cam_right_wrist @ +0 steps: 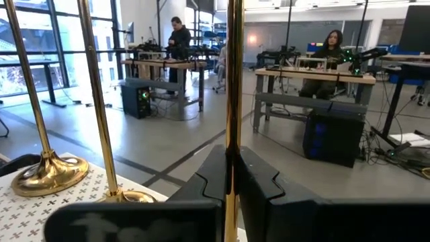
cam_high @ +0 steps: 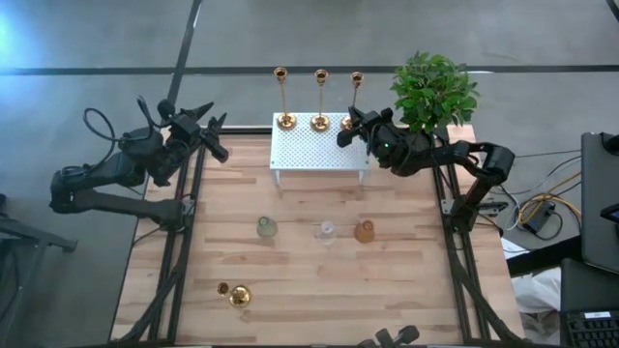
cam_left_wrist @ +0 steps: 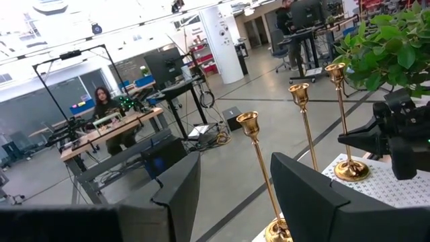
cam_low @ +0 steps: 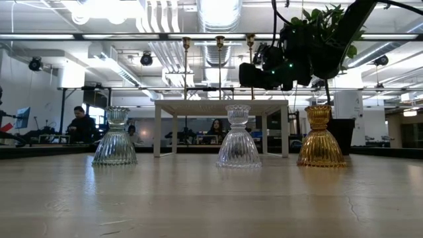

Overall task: Pick & Place candle stick holders
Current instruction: Align the gold candle holder with the other gold candle holders on the shelf, then put the transparent glass candle holder on the shelf

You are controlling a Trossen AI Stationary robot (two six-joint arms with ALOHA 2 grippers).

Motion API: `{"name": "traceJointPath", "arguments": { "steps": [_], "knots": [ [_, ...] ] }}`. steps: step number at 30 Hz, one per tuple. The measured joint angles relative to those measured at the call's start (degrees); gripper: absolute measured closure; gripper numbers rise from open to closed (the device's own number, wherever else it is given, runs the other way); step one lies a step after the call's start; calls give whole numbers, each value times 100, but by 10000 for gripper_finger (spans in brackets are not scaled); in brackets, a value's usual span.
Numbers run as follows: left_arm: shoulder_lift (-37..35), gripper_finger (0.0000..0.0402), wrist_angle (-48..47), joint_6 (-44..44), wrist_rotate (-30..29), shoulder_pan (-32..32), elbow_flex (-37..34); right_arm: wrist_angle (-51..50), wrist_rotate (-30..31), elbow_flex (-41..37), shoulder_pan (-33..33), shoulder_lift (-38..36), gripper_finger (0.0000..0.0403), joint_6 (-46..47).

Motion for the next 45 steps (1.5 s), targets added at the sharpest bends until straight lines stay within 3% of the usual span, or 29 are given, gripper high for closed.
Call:
{"name": "traceJointPath", "arguments": {
  "steps": [10,33,39,45],
  "knots": [
    [0,214,-2,13,2,0,0,-78,252,-13,7,7,348,-6],
    [0,214,-2,20,2,0,0,-71,199,-9,4,-215,188,-32],
    [0,214,-4,24,0,2,0,-399,205,-9,85,-374,174,91],
    [0,214,-4,25,0,1,0,-1031,496,-9,261,-768,186,-22]
  ]
}}
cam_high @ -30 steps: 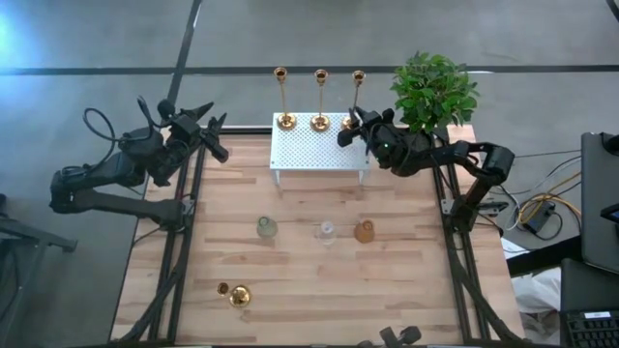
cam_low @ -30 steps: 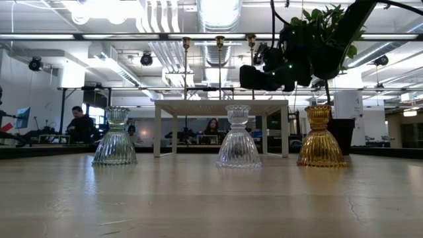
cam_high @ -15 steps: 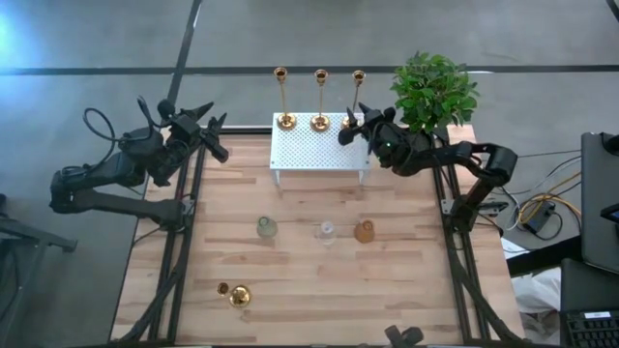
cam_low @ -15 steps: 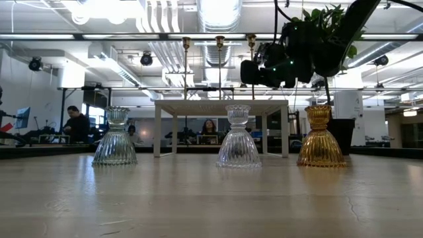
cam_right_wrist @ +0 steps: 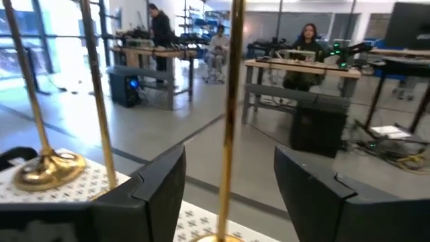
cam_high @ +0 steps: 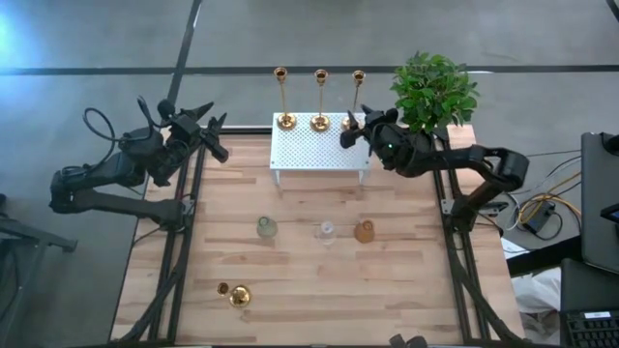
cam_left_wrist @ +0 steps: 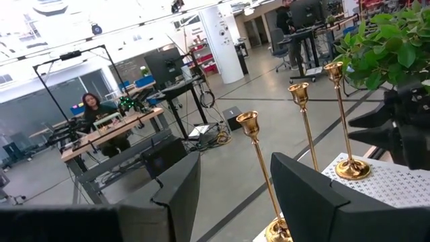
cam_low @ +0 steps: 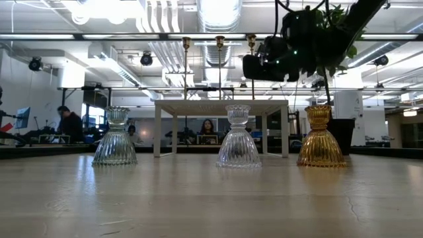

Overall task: Pick & Place candle stick holders
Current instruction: Put the transparent glass candle holder on the shelf

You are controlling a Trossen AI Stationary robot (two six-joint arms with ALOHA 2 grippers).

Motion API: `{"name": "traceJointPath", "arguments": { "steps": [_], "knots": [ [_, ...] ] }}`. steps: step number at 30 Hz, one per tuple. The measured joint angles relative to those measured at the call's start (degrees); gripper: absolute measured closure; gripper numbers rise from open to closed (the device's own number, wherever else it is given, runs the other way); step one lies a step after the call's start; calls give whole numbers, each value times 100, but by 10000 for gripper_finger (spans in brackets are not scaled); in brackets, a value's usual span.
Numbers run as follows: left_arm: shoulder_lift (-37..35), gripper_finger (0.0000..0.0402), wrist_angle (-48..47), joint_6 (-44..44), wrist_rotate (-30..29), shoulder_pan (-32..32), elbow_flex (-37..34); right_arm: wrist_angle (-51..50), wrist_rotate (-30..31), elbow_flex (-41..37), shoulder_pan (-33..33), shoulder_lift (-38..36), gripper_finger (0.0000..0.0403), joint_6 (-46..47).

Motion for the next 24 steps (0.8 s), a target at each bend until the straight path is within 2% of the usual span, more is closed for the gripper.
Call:
{"name": "traceJointPath", "arguments": {
  "steps": [5,14,24],
  "knots": [
    [0,214,0,93,0,1,0,-615,30,0,148,-430,196,20],
    [0,214,0,102,0,1,0,-2284,169,-4,426,-1322,197,950],
    [0,214,0,102,0,-1,0,-3313,171,-9,1372,-2229,197,1456]
  ]
}}
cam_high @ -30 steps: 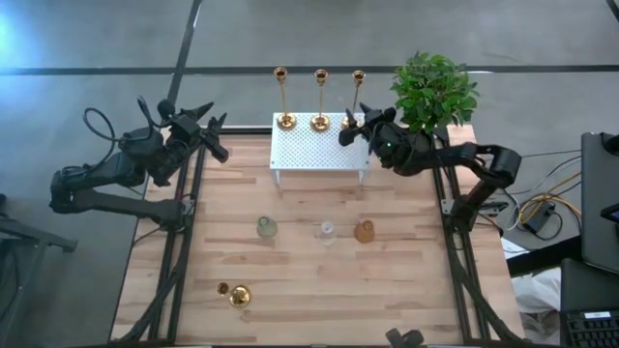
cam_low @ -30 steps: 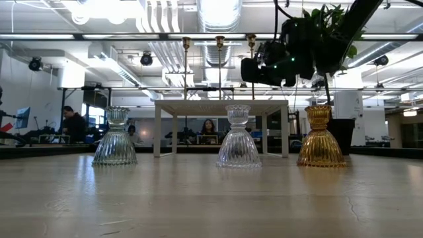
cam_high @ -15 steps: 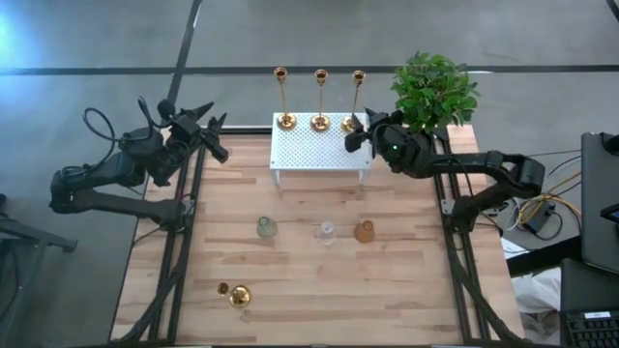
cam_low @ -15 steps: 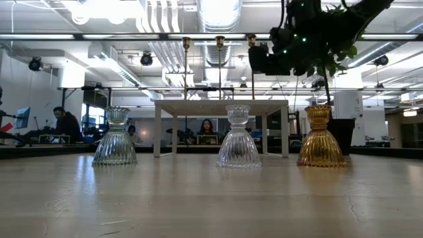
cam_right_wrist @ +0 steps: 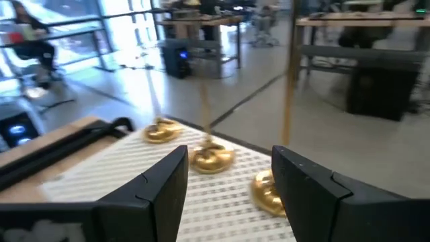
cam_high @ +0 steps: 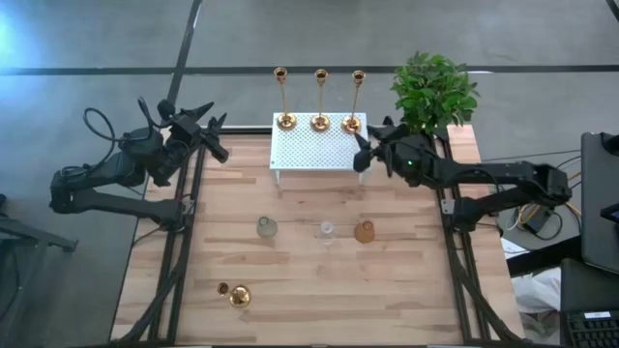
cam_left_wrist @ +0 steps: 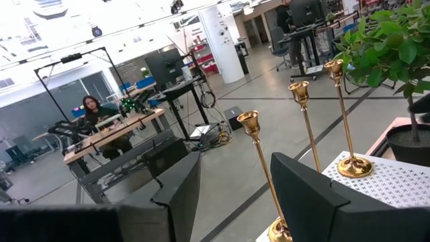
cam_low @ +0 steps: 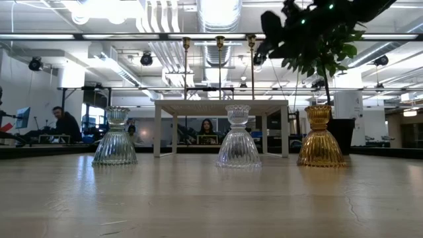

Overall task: Pick & Place candle stick holders
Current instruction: Put the transparent glass candle holder on the shelf

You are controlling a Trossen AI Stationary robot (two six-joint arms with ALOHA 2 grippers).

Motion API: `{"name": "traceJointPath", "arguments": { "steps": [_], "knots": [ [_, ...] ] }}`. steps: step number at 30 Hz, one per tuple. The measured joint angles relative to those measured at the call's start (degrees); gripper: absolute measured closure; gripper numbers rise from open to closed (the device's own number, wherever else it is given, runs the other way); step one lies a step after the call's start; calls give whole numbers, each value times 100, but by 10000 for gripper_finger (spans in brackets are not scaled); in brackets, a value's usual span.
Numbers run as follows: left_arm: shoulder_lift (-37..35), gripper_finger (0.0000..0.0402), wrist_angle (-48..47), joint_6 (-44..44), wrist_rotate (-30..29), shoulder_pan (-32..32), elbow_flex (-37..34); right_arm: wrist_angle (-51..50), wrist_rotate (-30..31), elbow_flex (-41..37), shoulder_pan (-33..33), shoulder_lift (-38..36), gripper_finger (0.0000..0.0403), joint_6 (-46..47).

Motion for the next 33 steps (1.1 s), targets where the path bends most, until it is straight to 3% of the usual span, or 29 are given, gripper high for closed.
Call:
{"name": "traceJointPath", "arguments": {
  "steps": [16,22,27,30,33],
  "knots": [
    [0,214,0,-23,-1,0,0,-52,-16,0,1775,-835,197,25],
    [4,214,0,-12,-1,0,0,-1,-26,193,2566,-1000,206,-446],
    [4,214,0,0,0,0,0,-368,-20,1070,3056,-878,224,-1414],
    [4,214,0,2,0,0,0,-1418,64,2026,3302,-683,233,-1851],
    [4,214,0,2,0,0,0,-2999,274,3156,3469,-357,241,-1672]
  ]
}}
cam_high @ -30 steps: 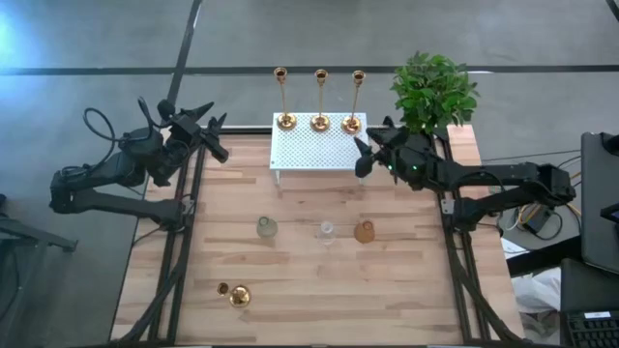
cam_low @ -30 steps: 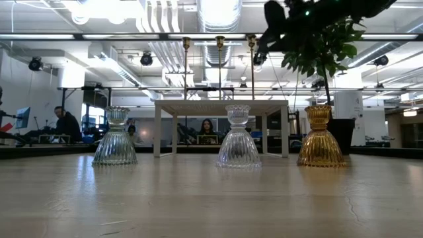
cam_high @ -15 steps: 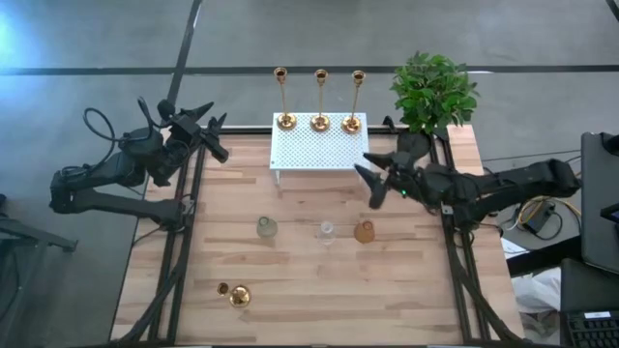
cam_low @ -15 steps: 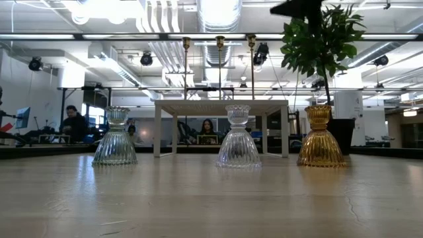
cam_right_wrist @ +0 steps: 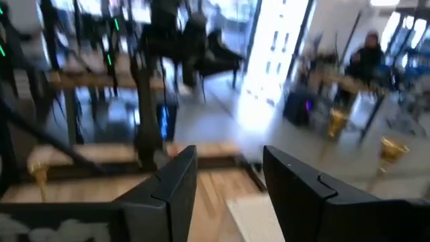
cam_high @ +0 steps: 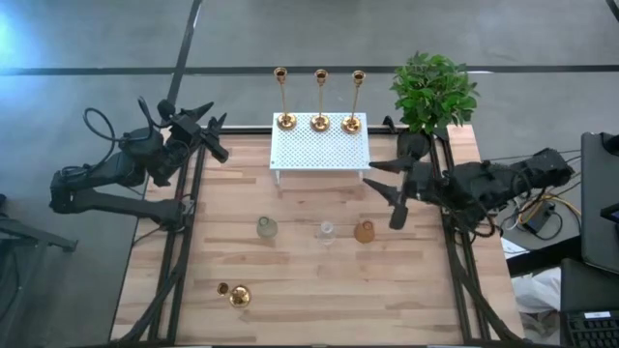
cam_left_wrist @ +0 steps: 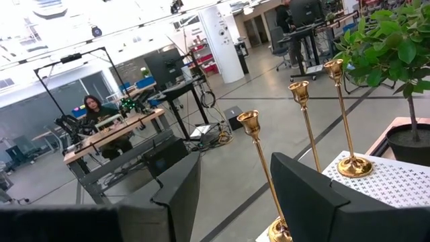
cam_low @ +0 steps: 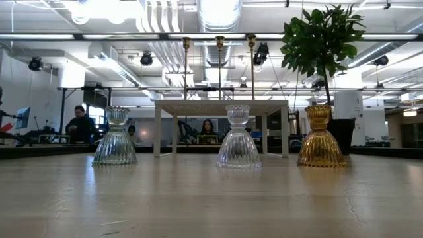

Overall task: Pick & Place candle stick holders
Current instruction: Put the transparent glass candle holder on the shelf

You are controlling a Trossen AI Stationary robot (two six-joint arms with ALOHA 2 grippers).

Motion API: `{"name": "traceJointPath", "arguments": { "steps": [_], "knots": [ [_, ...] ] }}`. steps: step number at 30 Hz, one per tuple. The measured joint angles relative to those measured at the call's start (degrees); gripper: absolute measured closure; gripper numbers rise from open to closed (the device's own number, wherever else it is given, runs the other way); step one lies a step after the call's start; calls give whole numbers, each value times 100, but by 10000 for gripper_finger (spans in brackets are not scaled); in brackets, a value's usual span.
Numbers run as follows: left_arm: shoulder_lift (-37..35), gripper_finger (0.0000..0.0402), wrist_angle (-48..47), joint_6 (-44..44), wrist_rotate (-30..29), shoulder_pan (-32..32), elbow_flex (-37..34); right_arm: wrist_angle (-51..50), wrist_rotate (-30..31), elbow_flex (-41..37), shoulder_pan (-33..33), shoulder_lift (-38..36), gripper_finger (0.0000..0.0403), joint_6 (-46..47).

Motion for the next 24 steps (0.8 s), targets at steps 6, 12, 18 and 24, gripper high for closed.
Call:
{"name": "traceJointPath", "arguments": {
  "steps": [6,12,18,24],
  "knots": [
    [52,214,-2,-2,2,0,0,-3521,28,1651,200,799,259,2335],
    [66,214,-18,-4,2,0,0,-4535,66,2127,714,1391,281,4021],
    [66,214,-153,-20,6,0,0,-4538,600,2047,1265,2014,304,5293],
    [50,214,-260,-33,7,0,0,-4517,951,1981,1516,2765,320,6354]
  ]
}}
